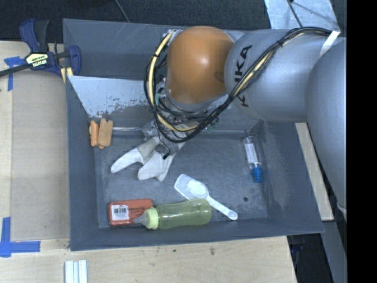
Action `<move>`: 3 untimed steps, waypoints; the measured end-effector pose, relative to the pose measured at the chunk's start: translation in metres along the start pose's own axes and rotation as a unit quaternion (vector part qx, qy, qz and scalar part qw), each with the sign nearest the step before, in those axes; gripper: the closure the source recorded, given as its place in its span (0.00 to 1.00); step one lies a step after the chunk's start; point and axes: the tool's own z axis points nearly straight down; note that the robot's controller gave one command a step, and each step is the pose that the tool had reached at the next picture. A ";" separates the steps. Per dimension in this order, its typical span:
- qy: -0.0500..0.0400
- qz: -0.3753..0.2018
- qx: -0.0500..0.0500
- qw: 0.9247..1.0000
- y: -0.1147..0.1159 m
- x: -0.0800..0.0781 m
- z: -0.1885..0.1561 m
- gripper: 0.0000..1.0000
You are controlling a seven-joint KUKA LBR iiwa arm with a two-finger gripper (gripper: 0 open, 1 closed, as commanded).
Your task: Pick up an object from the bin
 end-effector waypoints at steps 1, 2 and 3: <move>0.002 0.000 -0.002 1.000 0.001 0.001 -0.008 1.00; 0.003 0.001 -0.002 1.000 0.001 0.001 -0.020 1.00; 0.002 0.001 -0.001 1.000 0.001 0.001 -0.031 1.00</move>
Offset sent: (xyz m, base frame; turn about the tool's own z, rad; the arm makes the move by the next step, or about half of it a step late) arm -0.0001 0.0000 0.0056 0.0000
